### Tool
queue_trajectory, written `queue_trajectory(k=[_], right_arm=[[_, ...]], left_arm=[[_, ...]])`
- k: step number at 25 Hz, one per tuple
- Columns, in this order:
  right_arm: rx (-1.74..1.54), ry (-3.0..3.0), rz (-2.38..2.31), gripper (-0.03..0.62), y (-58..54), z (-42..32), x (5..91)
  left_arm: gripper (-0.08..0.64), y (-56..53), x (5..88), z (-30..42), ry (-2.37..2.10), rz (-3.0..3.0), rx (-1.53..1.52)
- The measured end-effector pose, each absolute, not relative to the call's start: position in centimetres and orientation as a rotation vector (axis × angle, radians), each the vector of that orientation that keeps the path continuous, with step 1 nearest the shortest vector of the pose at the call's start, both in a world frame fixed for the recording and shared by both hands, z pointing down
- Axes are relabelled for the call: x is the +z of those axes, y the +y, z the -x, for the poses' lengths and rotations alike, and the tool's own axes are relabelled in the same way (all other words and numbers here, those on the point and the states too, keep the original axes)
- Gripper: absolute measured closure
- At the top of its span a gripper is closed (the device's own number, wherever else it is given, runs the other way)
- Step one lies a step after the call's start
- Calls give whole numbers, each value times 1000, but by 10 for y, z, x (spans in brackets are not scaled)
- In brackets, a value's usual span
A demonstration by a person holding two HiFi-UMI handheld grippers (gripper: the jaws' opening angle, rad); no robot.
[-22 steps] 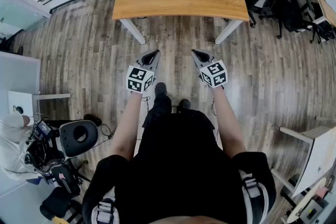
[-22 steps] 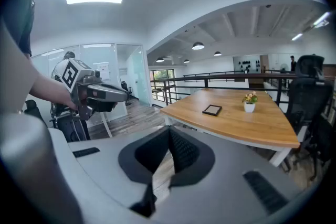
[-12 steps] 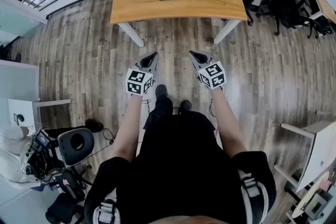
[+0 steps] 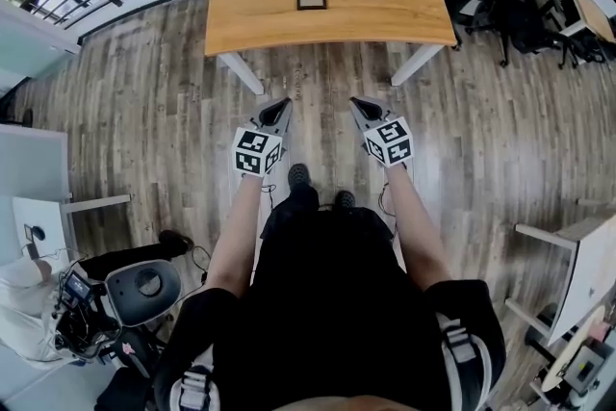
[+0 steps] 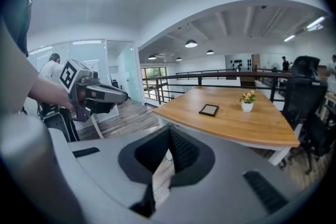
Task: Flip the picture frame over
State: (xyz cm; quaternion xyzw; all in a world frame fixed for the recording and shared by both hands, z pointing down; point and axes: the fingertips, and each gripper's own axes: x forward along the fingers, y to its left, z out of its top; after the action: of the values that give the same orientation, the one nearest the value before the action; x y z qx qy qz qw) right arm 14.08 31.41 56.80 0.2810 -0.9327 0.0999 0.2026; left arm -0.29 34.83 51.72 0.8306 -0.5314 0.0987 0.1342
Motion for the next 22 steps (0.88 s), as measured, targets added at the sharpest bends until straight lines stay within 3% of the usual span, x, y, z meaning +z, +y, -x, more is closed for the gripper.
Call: queue_trajectory(k=[22], right_arm=[[331, -2589, -868, 584, 271, -45, 578]], left_arm=[[540, 291, 524, 93, -1453, -2459, 284]])
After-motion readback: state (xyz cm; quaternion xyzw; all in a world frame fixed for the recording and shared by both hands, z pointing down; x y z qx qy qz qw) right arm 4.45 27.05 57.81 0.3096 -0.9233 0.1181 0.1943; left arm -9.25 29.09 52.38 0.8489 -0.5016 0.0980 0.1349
